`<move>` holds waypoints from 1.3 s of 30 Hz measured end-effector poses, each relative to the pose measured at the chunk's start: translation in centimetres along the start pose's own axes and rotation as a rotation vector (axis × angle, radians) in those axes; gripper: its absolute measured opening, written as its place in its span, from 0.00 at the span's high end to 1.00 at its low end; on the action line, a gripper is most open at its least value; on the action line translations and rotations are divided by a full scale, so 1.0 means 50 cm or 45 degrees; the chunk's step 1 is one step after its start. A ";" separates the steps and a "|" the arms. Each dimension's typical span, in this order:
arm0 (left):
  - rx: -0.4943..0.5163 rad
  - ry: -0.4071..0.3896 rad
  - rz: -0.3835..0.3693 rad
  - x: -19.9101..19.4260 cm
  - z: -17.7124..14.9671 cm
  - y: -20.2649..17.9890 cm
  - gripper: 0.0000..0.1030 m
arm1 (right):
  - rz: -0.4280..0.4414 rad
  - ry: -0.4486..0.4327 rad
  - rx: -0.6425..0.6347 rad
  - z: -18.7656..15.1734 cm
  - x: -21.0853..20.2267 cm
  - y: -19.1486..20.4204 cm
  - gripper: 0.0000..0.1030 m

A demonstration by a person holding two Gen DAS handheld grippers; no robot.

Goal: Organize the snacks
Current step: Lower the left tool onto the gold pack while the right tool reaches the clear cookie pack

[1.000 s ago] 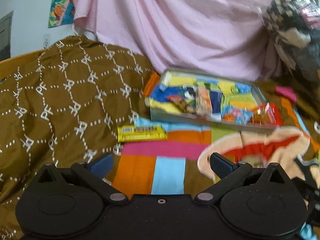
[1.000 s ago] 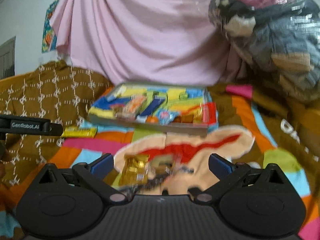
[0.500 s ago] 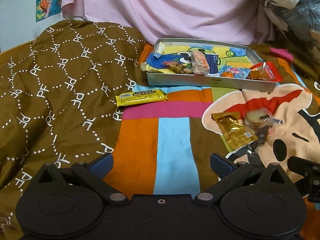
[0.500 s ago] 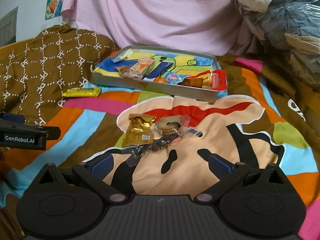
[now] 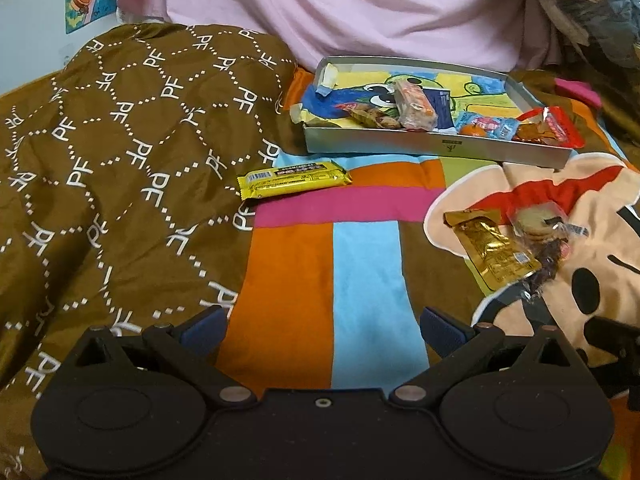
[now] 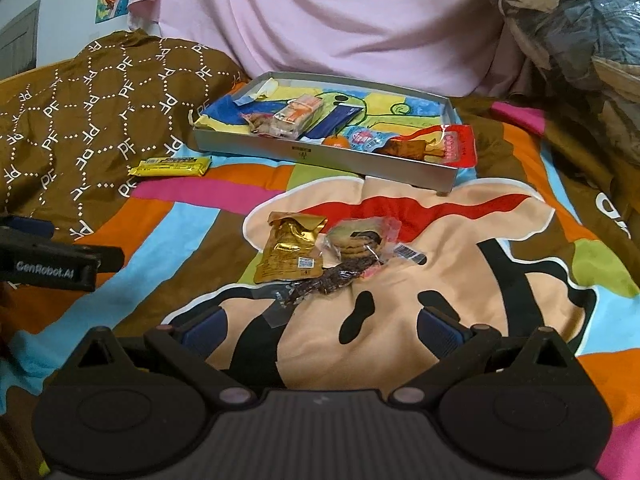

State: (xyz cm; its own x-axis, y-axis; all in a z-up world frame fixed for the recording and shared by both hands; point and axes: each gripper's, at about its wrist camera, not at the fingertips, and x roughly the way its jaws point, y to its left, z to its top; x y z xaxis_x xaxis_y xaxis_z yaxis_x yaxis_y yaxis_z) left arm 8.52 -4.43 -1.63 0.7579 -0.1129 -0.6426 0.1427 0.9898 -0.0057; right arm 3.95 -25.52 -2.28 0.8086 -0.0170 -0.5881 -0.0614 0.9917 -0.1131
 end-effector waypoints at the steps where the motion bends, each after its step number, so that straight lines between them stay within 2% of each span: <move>1: 0.000 -0.001 0.000 0.006 0.005 0.000 0.01 | 0.010 0.003 -0.004 0.002 0.004 0.000 0.00; 7: -0.026 0.030 -0.022 0.038 0.033 -0.005 0.01 | 0.077 0.023 -0.059 0.019 0.033 0.001 0.00; 12: -0.027 0.062 -0.048 0.072 0.060 -0.021 0.01 | 0.188 0.044 -0.093 0.029 0.057 -0.014 0.00; 16: -0.003 0.075 -0.089 0.099 0.080 -0.041 0.01 | 0.199 0.038 -0.099 0.035 0.073 -0.035 0.00; 20: -0.002 0.103 -0.175 0.128 0.101 -0.067 0.01 | 0.188 0.035 -0.015 0.043 0.097 -0.060 0.00; 23: -0.006 0.132 -0.263 0.150 0.113 -0.089 0.01 | 0.224 0.046 0.093 0.048 0.115 -0.074 0.00; 27: 0.055 0.159 -0.324 0.177 0.134 -0.131 0.01 | 0.254 0.055 0.059 0.046 0.133 -0.059 0.03; 34: 0.102 0.222 -0.305 0.215 0.156 -0.183 0.01 | 0.198 0.098 0.044 0.033 0.166 -0.037 0.05; 39: -0.003 0.335 -0.275 0.235 0.170 -0.201 0.01 | 0.146 0.083 0.020 0.023 0.180 -0.025 0.03</move>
State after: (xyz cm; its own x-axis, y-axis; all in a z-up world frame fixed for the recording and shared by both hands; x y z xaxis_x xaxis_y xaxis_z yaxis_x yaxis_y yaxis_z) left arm 21.41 -16.46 -2.60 0.5201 -0.2939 -0.8019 0.2805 0.9456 -0.1646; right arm 11.97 -26.76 -6.50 0.7570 0.0891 -0.6473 -0.1416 0.9895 -0.0294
